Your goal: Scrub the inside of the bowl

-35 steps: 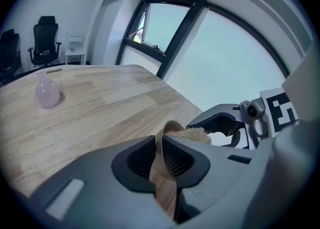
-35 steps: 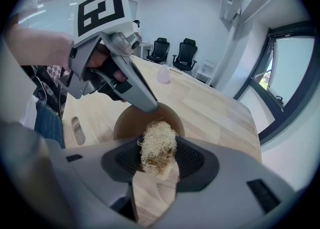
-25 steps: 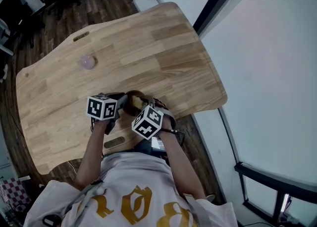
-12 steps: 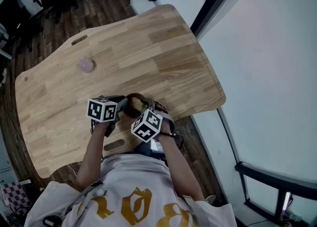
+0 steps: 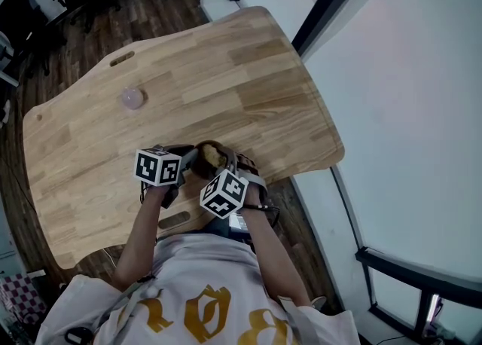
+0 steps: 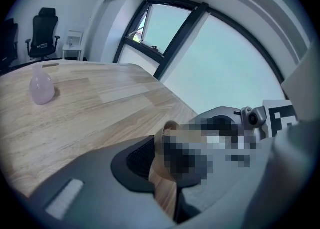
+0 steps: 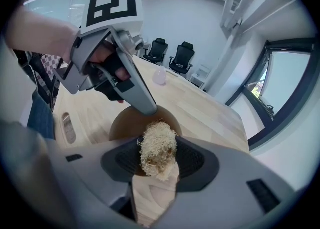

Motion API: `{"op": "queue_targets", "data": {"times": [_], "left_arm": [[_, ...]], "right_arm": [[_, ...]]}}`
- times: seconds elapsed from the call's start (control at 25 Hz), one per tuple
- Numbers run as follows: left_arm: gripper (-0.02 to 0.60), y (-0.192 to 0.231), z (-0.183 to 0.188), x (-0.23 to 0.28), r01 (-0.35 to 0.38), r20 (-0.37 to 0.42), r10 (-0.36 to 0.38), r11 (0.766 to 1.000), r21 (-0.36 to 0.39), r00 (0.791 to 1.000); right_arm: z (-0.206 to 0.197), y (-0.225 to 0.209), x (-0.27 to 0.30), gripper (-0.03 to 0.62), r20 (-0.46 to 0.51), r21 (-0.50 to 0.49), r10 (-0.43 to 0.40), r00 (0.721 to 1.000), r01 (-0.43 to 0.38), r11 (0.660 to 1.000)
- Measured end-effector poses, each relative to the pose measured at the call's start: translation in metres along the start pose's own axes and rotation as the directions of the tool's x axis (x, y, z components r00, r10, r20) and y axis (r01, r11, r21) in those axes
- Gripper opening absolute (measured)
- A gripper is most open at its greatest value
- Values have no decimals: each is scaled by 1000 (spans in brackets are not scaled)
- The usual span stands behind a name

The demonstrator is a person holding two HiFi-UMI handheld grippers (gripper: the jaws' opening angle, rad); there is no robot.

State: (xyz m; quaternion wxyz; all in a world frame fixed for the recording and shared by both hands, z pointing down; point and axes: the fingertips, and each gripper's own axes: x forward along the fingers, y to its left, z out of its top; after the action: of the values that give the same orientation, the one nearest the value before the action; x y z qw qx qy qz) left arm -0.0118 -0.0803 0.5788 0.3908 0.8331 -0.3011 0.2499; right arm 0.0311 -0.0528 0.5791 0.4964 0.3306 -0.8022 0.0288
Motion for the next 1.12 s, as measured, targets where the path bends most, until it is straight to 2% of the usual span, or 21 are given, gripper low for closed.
{"op": "queue_targets", "data": {"times": [0.56,1.12], "left_arm": [[43,6,2,-3,33,28,-31,997,-76,999],[43,12,-1,-1,5,7,-4,998,-66,1000]], "right_arm": [[12,8,4,183,42,-12,62,997,-62,998],[21,34,5,183,99,-66,203,974,-197,978]]}}
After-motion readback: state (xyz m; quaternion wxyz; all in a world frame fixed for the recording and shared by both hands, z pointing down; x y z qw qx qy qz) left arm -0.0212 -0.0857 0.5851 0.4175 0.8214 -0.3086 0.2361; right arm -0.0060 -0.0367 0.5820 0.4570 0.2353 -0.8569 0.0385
